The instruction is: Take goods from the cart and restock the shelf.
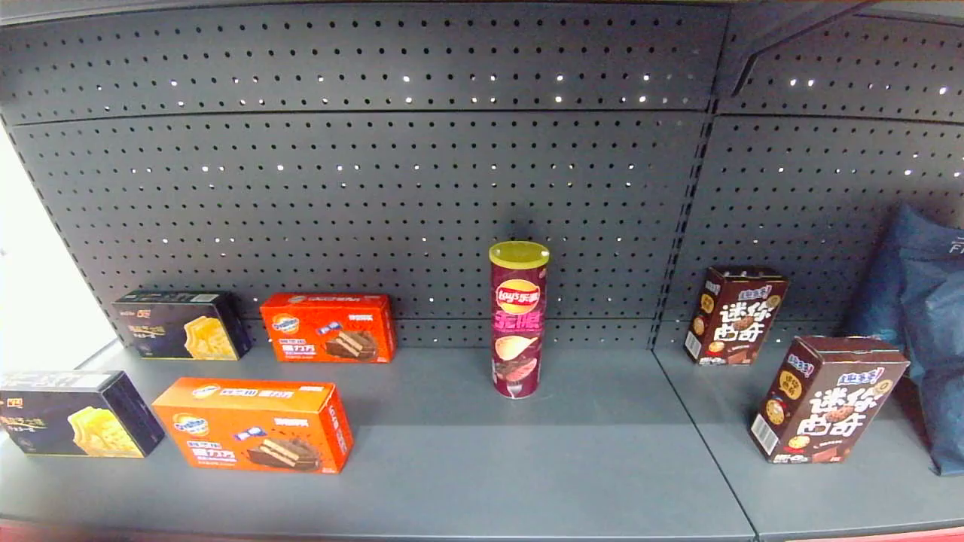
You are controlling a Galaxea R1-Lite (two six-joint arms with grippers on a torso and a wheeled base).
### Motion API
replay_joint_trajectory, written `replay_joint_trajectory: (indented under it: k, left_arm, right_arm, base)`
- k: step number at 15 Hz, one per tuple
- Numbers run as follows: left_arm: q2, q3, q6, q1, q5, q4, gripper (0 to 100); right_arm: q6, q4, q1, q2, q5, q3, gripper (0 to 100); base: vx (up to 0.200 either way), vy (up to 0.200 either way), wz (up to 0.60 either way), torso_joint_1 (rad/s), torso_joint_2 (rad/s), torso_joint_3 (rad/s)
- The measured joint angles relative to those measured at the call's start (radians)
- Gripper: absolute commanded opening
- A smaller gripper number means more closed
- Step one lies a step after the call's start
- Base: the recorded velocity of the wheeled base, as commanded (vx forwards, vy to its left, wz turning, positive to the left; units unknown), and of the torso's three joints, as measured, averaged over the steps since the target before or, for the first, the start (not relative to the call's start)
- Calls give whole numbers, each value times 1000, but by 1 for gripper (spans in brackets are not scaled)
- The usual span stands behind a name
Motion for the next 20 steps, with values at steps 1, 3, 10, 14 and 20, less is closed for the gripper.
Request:
replay_joint_trajectory:
  k: [1, 3, 10, 14, 20]
  left_arm:
    - [0, 0, 0, 0, 0, 0, 100]
    - [0, 0, 0, 0, 0, 0, 100]
    - [0, -1, 0, 0, 0, 0, 100]
    - [0, -1, 0, 0, 0, 0, 100]
    - [0, -1, 0, 0, 0, 0, 100]
  right_arm:
    - [0, 0, 0, 0, 0, 0, 100]
    - [0, 0, 0, 0, -2, 0, 100]
    - [-1, 0, 0, 0, -2, 0, 100]
    - [-1, 0, 0, 0, -2, 0, 100]
    - [-1, 0, 0, 0, -2, 0, 100]
  base:
    - [0, 0, 600, -2, 2, -2]
    - [0, 0, 600, -2, -2, 7]
    - [0, 0, 600, 0, 2, 3]
    - [0, 0, 600, 4, 5, 4]
    - [0, 0, 600, 5, 2, 7]
